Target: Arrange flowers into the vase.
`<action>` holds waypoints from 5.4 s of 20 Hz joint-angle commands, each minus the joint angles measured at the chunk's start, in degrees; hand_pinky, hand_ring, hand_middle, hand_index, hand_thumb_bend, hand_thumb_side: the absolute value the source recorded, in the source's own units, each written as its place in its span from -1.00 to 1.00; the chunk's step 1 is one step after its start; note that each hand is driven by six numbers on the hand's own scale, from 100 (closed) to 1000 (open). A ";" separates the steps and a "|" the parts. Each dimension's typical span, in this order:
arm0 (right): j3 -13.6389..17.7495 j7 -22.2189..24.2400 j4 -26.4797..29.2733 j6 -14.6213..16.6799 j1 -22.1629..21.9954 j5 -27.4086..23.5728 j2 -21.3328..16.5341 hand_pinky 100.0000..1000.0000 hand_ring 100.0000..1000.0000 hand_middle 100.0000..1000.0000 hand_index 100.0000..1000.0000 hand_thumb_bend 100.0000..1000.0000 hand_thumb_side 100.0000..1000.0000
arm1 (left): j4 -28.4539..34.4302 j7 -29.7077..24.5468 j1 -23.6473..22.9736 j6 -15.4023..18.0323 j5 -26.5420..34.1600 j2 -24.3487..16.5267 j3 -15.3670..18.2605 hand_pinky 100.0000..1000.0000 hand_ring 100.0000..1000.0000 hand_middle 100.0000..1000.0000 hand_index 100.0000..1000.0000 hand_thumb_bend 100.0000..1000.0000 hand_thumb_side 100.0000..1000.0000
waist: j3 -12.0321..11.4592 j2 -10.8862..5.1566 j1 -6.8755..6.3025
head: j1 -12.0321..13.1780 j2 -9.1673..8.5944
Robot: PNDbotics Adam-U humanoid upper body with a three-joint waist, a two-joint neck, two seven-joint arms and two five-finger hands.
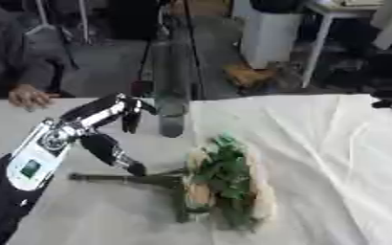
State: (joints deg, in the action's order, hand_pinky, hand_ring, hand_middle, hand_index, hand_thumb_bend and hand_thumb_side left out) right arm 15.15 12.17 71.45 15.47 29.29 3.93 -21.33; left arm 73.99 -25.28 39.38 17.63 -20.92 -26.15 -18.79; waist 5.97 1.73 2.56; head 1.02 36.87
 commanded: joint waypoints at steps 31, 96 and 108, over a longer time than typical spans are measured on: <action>0.13 0.31 0.91 0.27 0.97 -0.95 -0.66 0.28 0.42 0.37 0.36 -1.00 0.74 | -11.34 3.86 -0.20 6.34 -13.07 6.23 -0.85 -0.07 -0.14 -0.43 0.60 1.00 0.07 | 0.54 -0.11 0.61 | 1.13 -0.67; 0.43 0.36 0.88 0.25 0.66 -1.01 -0.66 0.28 0.42 0.36 0.36 -1.00 0.74 | -15.19 6.78 -3.06 6.06 -27.28 8.31 -0.50 -0.14 -0.21 -0.48 0.54 1.00 0.18 | 0.46 -0.13 0.69 | 0.93 -0.39; 0.55 0.26 0.94 0.17 0.53 -0.89 -0.68 0.28 0.42 0.36 0.36 -1.00 0.74 | -14.80 4.38 -3.62 5.94 -26.38 8.51 -0.90 -0.42 -0.51 -0.68 0.53 1.00 0.17 | 0.36 -0.17 0.60 | 0.54 -0.31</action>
State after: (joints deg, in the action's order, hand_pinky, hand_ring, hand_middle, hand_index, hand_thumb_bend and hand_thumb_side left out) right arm 15.21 12.52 71.45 15.62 29.19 3.43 -20.85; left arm 59.22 -20.16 35.79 23.67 -47.54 -17.21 -19.23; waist 6.37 2.06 3.18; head 1.79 36.66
